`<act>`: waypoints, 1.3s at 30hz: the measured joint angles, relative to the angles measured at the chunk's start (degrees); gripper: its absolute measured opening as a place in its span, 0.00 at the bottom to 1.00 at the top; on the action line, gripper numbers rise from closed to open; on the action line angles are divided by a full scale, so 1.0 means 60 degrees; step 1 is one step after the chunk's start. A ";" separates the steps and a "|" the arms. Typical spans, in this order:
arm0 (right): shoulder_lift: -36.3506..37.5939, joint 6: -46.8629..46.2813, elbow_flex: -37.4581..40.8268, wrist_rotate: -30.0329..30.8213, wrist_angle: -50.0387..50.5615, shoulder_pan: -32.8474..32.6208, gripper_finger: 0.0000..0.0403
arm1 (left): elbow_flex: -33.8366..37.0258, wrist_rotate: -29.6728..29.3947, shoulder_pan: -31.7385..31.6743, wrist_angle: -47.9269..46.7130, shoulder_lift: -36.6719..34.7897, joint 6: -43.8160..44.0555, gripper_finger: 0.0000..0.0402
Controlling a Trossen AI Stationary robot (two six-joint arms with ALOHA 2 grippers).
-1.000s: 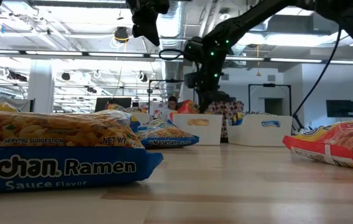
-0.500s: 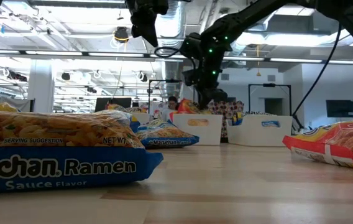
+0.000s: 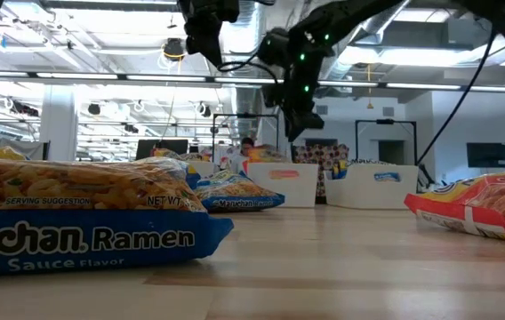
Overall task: Sort Maruchan noodles
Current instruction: Put the orange noodle pack into the middle white bin
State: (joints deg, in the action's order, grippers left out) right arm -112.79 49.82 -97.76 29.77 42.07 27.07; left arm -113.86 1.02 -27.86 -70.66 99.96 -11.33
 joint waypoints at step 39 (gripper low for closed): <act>-0.1781 -0.3690 0.0018 -0.7227 -0.0241 0.0495 0.32 | 0.0004 -0.0064 0.0000 -0.0793 0.0004 0.1359 0.00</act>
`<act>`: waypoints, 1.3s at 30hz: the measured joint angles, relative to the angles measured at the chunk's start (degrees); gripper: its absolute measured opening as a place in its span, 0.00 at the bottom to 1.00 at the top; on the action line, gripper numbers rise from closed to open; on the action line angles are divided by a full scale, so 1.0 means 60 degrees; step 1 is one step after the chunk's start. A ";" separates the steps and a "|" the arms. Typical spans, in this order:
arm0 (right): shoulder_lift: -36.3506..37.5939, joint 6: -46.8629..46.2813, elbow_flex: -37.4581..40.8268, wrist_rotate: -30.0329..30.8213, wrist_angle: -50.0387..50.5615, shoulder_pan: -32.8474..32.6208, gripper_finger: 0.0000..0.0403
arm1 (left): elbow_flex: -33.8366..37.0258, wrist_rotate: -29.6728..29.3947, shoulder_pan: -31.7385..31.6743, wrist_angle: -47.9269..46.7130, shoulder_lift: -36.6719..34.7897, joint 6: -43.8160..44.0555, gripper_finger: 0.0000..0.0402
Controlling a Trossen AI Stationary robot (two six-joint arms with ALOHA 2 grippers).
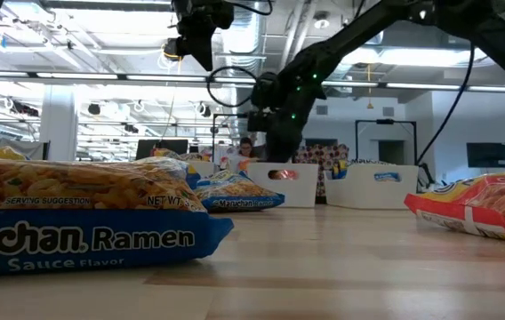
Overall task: Sort Maruchan noodles
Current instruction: Put the orange noodle pack into the middle white bin
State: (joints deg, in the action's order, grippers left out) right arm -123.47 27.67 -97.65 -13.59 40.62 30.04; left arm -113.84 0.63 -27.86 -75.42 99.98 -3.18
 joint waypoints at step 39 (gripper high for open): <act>0.0178 -0.1084 -0.0288 0.2385 -0.1070 0.0335 0.32 | 0.0000 -0.0256 -0.0007 0.0051 0.0000 -0.0103 0.00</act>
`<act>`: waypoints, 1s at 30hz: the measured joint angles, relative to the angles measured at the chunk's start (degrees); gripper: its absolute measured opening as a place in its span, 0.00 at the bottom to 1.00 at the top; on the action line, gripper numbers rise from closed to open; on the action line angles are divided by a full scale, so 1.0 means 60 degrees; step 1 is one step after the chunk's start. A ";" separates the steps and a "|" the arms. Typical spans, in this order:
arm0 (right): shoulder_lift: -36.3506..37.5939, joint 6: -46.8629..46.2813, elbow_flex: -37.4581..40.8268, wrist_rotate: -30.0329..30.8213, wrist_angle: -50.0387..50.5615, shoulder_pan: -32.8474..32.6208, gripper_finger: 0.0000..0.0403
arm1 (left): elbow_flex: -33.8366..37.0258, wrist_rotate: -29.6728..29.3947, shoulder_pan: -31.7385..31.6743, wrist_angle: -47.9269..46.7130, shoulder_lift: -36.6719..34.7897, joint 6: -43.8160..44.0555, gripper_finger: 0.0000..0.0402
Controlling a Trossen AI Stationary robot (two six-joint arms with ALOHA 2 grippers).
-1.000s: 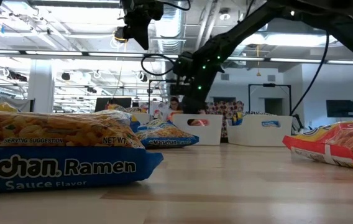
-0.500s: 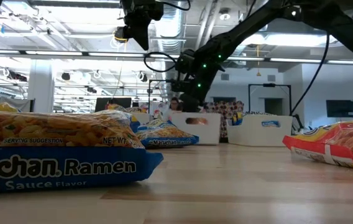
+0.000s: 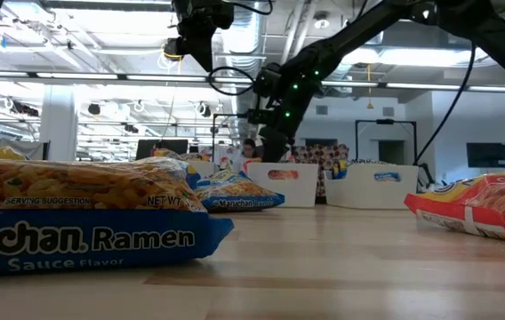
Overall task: Sort Maruchan noodles
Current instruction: Put the orange noodle pack into the middle white bin, then put the blue noodle pack into the right white bin
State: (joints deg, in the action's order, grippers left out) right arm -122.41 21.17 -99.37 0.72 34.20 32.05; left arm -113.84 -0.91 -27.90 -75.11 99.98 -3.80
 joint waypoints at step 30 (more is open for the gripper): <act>0.3737 -0.0365 -0.1053 -0.0221 0.4087 -0.0004 0.32 | 0.1500 0.0687 0.0033 -0.2050 -0.1495 0.1235 0.00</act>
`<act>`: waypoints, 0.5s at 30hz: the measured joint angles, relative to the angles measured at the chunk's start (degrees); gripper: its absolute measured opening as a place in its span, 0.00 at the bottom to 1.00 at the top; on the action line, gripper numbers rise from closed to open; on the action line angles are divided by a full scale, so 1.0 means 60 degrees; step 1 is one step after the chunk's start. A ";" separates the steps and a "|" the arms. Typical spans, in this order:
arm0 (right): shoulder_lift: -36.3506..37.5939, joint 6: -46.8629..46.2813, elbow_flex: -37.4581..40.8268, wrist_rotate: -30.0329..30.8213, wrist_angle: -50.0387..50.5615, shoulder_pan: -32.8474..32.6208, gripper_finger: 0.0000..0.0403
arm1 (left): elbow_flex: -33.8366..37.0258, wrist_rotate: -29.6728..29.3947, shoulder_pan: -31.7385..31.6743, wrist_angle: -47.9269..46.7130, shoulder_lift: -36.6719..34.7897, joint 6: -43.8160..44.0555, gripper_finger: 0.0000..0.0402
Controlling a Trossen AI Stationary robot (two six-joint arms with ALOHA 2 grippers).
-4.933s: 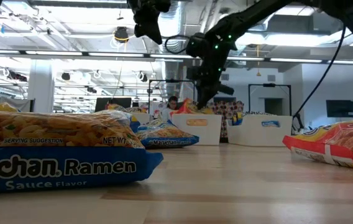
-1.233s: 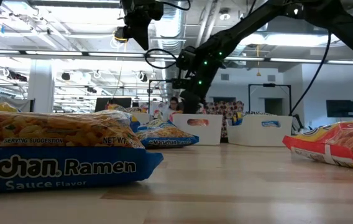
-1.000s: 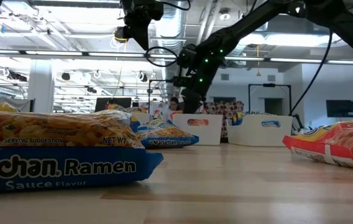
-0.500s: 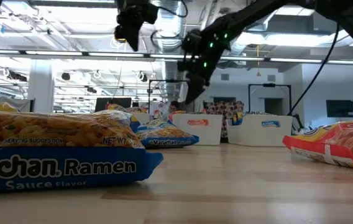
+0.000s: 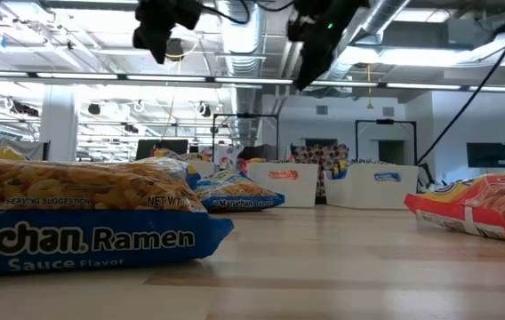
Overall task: Sort Maruchan noodles
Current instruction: Put the blue noodle pack into the right white bin
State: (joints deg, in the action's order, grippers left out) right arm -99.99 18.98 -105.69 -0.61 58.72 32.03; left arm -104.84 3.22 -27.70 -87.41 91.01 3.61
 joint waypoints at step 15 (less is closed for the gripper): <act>0.1489 -0.4978 -0.0004 -0.2663 0.2773 -0.1115 0.32 | 0.5521 0.3552 0.0793 0.3855 -0.3160 0.1049 0.00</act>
State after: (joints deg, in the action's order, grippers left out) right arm -91.05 -10.89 -105.71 -16.59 75.36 25.34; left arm -71.72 24.53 -22.94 -64.28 72.06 9.91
